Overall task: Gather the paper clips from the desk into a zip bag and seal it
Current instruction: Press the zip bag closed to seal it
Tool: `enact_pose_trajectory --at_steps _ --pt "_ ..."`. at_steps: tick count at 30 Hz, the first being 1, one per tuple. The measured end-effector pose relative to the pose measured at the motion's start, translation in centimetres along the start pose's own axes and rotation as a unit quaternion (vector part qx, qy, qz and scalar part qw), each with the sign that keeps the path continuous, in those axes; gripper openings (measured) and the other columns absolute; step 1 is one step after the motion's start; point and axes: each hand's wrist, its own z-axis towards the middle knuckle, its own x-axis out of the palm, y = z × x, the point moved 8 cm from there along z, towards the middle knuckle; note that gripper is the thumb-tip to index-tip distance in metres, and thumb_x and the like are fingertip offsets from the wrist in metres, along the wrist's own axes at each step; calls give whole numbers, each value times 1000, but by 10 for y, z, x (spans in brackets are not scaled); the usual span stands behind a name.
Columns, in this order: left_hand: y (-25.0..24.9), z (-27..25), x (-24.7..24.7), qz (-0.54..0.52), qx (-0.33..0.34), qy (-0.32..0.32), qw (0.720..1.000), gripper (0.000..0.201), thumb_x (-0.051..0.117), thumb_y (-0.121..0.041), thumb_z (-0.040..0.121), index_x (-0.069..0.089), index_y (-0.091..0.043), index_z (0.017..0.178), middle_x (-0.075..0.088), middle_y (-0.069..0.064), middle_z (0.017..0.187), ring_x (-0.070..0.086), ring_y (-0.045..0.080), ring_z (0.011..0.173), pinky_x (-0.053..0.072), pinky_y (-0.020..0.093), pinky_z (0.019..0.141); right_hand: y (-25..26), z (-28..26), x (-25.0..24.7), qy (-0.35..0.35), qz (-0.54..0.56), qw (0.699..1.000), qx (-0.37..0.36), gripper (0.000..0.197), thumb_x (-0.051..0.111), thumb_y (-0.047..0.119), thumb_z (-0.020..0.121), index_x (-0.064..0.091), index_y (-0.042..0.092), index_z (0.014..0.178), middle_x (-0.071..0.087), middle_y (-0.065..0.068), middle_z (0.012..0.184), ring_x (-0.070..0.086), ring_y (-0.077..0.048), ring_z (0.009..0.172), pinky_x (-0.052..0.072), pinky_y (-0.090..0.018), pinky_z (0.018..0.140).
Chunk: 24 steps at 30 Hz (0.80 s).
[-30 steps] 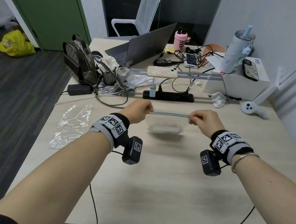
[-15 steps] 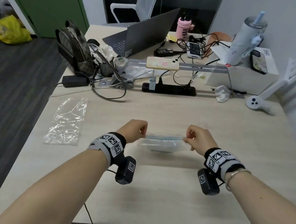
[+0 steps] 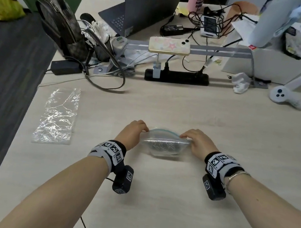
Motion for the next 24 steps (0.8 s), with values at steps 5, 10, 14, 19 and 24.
enact_pose_trajectory --at_steps 5,10,14,19,24 --pt "10 2 19 -39 12 77 996 47 50 -14 75 60 -17 121 60 11 115 53 30 107 43 42 93 -5 4 16 11 41 999 8 39 62 12 77 59 16 115 57 -2 112 51 -20 106 41 -29 93" --pt "17 9 29 -47 -11 39 998 53 78 -18 67 60 -14 117 54 11 115 47 29 109 38 35 97 -13 8 21 -4 63 997 42 52 76 30 70 55 17 115 55 5 109 49 -15 102 39 -27 87" --pt "12 15 28 -103 -39 1 994 26 74 -17 69 61 -11 91 57 7 91 53 24 84 38 27 70 -22 17 22 -51 84 992 79 35 73 24 72 59 20 104 63 -2 101 55 -21 93 42 -29 78" --pt "17 21 24 -150 -62 -36 986 13 68 -12 73 57 -8 68 55 2 78 50 19 71 37 27 64 -27 21 17 -72 172 976 114 12 67 13 78 64 15 89 68 -5 86 61 -24 82 49 -34 77" --pt "15 22 10 -244 -81 -46 965 20 69 -16 76 59 -11 93 64 6 80 58 20 74 44 23 64 -27 23 0 -93 192 970 117 15 64 5 78 63 16 88 62 -1 84 57 -18 79 42 -21 70"
